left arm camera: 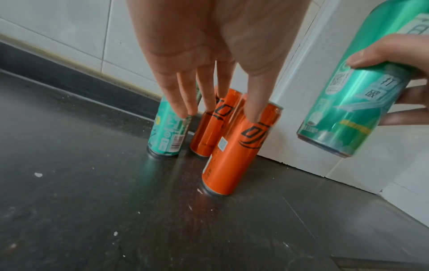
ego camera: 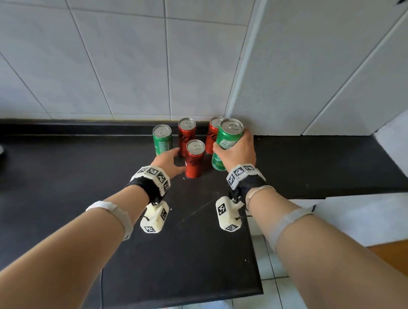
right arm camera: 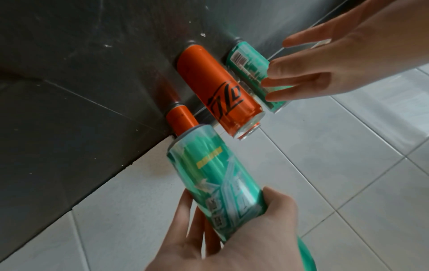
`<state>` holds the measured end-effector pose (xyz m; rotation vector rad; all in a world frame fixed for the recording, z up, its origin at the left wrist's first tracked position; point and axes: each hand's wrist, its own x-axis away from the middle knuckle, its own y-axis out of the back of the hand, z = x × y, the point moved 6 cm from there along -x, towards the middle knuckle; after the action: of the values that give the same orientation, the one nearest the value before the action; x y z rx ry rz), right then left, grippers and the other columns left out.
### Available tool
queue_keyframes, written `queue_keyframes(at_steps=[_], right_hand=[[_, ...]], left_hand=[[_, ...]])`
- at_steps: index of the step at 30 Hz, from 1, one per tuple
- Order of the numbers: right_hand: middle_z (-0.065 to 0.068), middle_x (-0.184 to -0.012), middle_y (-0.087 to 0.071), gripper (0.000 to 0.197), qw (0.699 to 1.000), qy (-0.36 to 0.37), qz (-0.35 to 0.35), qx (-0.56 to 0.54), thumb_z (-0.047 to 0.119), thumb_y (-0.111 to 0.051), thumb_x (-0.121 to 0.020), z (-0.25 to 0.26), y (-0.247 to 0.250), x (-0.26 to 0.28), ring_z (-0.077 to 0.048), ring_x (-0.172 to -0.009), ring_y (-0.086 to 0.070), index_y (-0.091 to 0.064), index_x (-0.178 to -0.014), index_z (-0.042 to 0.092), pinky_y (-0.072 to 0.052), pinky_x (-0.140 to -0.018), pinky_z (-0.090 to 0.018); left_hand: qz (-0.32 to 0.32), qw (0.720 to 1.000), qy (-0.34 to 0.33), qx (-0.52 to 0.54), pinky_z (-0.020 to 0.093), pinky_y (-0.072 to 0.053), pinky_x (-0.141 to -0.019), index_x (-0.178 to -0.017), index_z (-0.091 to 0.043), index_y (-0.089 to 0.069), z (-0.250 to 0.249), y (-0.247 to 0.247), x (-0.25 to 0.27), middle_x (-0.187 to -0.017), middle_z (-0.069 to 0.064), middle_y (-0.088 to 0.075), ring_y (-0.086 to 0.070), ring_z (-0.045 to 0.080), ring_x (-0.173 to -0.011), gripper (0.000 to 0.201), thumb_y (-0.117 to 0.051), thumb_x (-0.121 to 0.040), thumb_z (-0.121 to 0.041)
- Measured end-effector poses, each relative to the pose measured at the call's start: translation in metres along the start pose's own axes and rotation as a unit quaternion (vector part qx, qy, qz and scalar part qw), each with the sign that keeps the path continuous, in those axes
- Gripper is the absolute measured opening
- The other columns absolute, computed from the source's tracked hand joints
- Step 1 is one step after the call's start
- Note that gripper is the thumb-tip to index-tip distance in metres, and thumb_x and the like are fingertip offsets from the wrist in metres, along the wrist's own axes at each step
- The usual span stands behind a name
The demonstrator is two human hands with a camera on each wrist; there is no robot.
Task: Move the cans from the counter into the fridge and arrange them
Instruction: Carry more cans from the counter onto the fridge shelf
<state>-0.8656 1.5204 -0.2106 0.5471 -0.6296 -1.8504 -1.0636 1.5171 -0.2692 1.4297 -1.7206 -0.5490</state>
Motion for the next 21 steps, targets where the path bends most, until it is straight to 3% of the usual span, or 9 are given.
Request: queue_keyframes(at_steps=[4,9,14,17,21], right_hand=[[-0.004,-0.116,-0.052,0.066,1.0,-0.004,0.007,0.0,0.036,-0.079,-0.066,-0.011,0.002,0.003,-0.023,-0.102,-0.06,-0.043,-0.115,0.013,-0.046,-0.079,-0.032],[-0.003,-0.116,-0.051,0.065,1.0,-0.006,0.009,-0.002,0.035,-0.08,-0.066,-0.026,0.001,0.001,-0.022,-0.104,-0.059,-0.044,-0.115,0.013,-0.041,-0.077,-0.027],[-0.003,-0.116,-0.05,0.064,1.0,0.009,0.007,0.002,0.033,-0.08,-0.066,-0.036,-0.003,-0.003,-0.021,-0.104,-0.058,-0.045,-0.115,0.012,-0.046,-0.079,-0.031],[-0.002,-0.116,-0.05,0.065,1.0,0.012,0.012,0.007,0.034,-0.08,-0.065,-0.04,-0.006,-0.003,-0.021,-0.104,-0.059,-0.045,-0.116,0.013,-0.051,-0.081,-0.035],[-0.003,-0.118,-0.05,0.065,1.0,0.001,0.001,-0.003,0.033,-0.08,-0.065,-0.043,0.001,-0.004,-0.021,-0.105,-0.058,-0.046,-0.117,0.013,-0.046,-0.08,-0.031]], left_hand=[[-0.001,1.0,-0.011,0.024,0.031,-0.04,-0.099,-0.139,-0.013,-0.039,-0.004,-0.019,-0.011,-0.132,0.009,-0.056,-0.053,0.026,-0.122,0.072,-0.073,-0.076,-0.025],[-0.016,0.997,0.034,0.063,0.035,-0.044,-0.096,-0.136,-0.013,-0.035,-0.004,-0.036,-0.033,-0.127,0.01,-0.059,-0.056,0.03,-0.117,0.078,-0.077,-0.07,-0.025],[-0.039,0.991,0.07,0.111,0.038,-0.041,-0.103,-0.132,-0.011,-0.039,-0.002,-0.052,-0.052,-0.13,0.012,-0.057,-0.052,0.032,-0.122,0.077,-0.08,-0.069,-0.026],[-0.075,0.986,0.056,0.135,0.035,-0.042,-0.102,-0.129,-0.014,-0.046,-0.003,-0.051,-0.054,-0.128,0.009,-0.06,-0.054,0.028,-0.122,0.073,-0.082,-0.066,-0.024],[-0.09,0.983,0.008,0.16,0.029,-0.04,-0.098,-0.127,-0.019,-0.048,-0.02,-0.034,-0.046,-0.125,0.005,-0.061,-0.055,0.022,-0.118,0.071,-0.082,-0.065,-0.023]])
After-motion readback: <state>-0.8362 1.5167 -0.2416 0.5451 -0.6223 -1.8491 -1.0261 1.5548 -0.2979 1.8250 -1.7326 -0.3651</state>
